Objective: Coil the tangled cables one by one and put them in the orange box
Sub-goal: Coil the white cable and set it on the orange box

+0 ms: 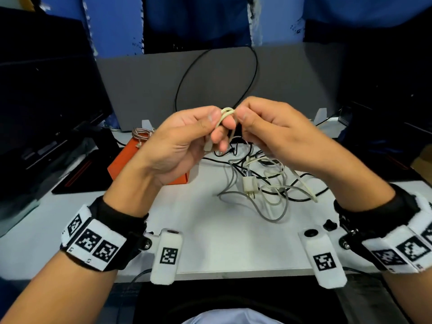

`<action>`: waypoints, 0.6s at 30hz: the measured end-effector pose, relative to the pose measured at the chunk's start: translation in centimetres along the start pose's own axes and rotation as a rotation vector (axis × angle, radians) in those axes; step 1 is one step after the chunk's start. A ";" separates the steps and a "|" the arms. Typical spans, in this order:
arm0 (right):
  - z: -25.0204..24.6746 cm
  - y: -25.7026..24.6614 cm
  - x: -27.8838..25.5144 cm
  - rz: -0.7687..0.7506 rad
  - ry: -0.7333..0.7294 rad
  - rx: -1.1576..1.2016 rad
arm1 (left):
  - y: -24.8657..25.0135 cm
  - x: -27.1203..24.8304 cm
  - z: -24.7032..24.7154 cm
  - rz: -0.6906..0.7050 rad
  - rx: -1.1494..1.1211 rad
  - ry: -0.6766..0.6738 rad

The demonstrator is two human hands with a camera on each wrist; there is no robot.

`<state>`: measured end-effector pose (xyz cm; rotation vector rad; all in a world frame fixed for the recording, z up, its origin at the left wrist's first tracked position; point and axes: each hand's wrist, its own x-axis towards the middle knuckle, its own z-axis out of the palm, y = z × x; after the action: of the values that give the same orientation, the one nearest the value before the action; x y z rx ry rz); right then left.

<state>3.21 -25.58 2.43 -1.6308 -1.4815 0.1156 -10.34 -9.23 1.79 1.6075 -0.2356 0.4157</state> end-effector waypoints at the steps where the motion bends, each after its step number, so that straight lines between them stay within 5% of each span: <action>1: -0.2 0.1 0.1 0.007 0.002 0.015 | -0.1 0.0 0.0 -0.009 0.006 -0.008; 9: -0.9 -0.5 -0.5 -0.067 -0.117 -0.179 | 0.5 -0.5 -0.4 -0.104 0.095 -0.127; 15: 0.2 -0.7 -0.1 0.020 0.021 0.382 | 0.2 -0.1 0.9 0.014 0.021 0.071; 18: 0.2 -0.2 0.1 0.054 0.006 0.435 | -0.2 0.0 1.3 -0.021 -0.106 0.019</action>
<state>2.98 -25.39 2.49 -1.3140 -1.2981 0.4321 -10.07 -10.50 1.54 1.5003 -0.2223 0.3958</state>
